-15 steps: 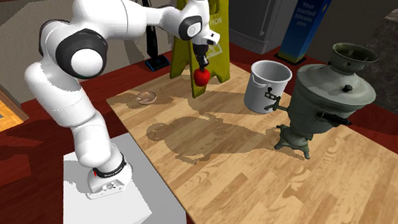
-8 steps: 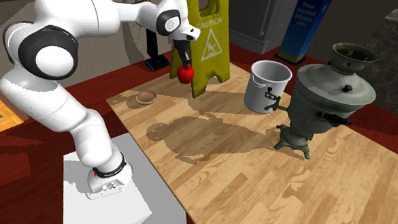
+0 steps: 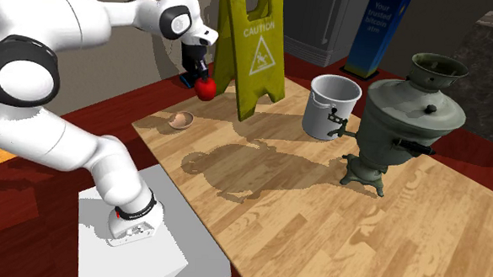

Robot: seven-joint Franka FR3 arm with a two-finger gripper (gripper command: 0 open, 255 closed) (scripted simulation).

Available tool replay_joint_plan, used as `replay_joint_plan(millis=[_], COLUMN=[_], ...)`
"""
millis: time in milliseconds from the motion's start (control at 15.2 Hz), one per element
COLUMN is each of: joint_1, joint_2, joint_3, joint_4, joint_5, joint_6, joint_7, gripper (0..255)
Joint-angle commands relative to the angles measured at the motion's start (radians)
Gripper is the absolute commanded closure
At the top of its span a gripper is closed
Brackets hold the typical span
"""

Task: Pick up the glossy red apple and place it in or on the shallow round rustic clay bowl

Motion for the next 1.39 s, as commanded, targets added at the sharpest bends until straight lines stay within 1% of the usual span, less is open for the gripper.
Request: replay_joint_plan(millis=[0,462,528,1320], joint_1=[0.021,0.094,0.111,0.124], joint_2=[-0.054,-0.187,-0.211,-0.211], joint_3=[0.014,0.089,0.109,0.143], joint_4=[-0.025,-0.058,-0.057,-0.215], joint_5=[0.020,0.083,0.098,0.125], joint_6=[-0.024,-0.105,-0.125,0.034], joint_7=[0.027,0.148,0.180,0.176], gripper=[255,255,255,255])
